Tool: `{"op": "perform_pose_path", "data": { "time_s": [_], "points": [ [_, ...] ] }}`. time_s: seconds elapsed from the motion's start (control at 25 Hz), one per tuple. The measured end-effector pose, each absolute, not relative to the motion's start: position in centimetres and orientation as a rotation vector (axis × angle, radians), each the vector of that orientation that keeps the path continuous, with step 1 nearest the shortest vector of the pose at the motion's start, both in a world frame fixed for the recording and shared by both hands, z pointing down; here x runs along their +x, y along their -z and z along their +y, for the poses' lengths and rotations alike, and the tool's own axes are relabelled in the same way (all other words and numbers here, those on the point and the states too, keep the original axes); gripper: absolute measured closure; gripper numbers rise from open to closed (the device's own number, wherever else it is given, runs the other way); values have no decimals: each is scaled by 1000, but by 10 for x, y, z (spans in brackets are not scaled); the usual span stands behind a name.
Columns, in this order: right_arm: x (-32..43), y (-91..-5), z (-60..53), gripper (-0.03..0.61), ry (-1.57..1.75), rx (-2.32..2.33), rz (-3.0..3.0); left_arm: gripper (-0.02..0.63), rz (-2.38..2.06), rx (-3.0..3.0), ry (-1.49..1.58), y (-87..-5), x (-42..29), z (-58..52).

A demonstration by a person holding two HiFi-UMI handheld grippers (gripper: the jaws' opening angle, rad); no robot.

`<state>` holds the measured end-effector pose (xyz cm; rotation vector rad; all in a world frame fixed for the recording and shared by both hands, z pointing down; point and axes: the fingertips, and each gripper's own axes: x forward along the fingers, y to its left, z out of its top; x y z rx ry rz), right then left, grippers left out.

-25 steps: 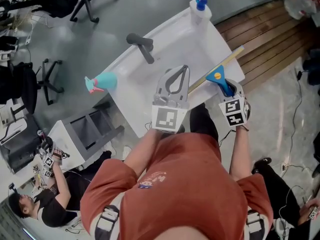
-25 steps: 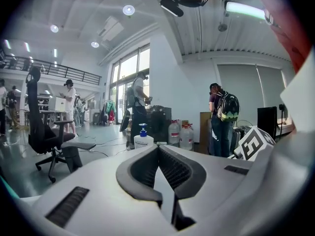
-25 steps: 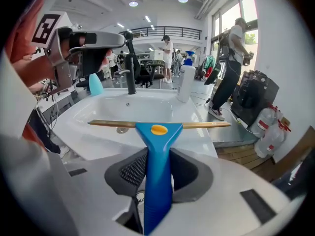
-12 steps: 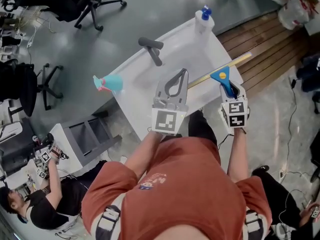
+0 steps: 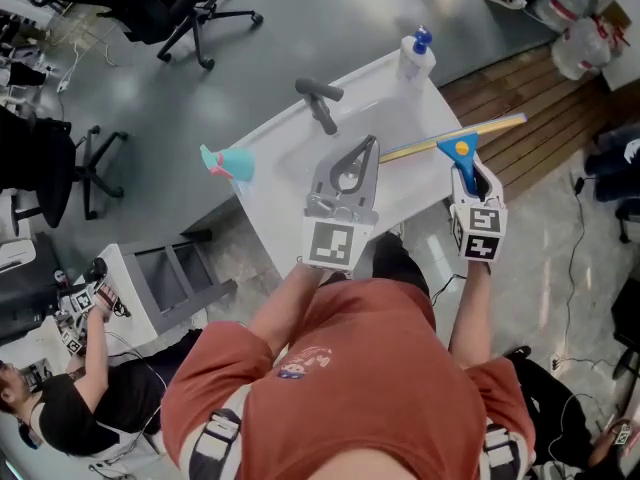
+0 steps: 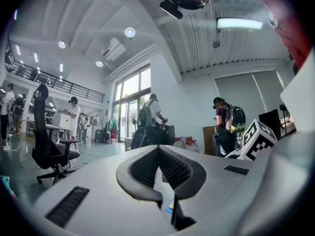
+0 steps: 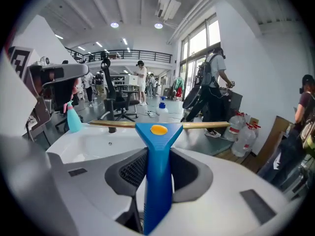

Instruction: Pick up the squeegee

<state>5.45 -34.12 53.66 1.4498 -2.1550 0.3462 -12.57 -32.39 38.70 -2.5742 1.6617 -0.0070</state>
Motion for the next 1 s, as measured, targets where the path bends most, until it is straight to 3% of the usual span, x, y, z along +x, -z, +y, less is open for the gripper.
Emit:
{"op": "perform_pose_path", "data": {
  "time_s": [1.0],
  "points": [
    [26, -356, -338, 440, -109, 1786, -2368, 595, 1725, -2379, -173, -287, -191, -293]
  ]
}}
